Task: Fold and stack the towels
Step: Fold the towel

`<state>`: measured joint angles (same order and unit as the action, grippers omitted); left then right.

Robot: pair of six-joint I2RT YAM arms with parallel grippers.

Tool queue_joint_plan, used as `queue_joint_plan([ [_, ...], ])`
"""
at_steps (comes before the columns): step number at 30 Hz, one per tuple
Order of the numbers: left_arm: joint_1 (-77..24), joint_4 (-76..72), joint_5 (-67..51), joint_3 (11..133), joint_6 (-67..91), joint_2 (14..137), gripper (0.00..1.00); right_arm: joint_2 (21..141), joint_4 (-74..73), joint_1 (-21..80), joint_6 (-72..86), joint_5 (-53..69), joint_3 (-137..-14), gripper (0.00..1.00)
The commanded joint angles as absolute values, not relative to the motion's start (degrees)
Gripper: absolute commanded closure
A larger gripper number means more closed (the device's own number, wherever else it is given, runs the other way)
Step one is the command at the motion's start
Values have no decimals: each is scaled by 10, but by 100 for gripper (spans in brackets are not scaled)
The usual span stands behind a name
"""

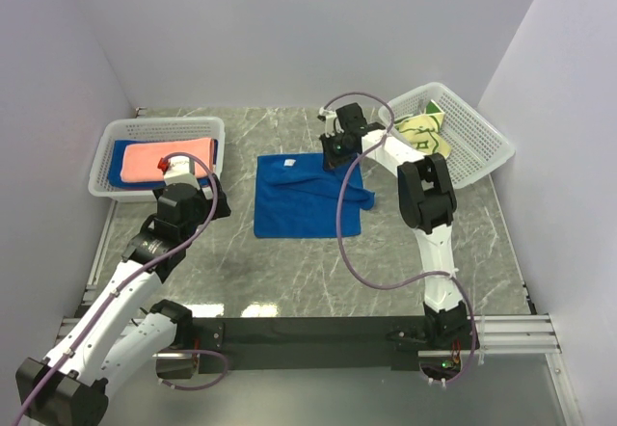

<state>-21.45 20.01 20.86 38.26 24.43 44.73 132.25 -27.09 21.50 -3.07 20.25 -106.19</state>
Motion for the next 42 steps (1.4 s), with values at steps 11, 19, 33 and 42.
queue_joint_plan([
  [11,-211,190,213,386,240,441,1,1108,-195,297,-55,193,-859,100],
  [19,-211,207,194,392,268,455,1,1050,-180,402,-49,148,-728,100],
  [33,-217,193,39,405,440,539,2,823,-228,440,33,-11,-611,48],
  [42,-271,127,21,458,464,721,17,686,-72,194,222,102,-397,48],
])
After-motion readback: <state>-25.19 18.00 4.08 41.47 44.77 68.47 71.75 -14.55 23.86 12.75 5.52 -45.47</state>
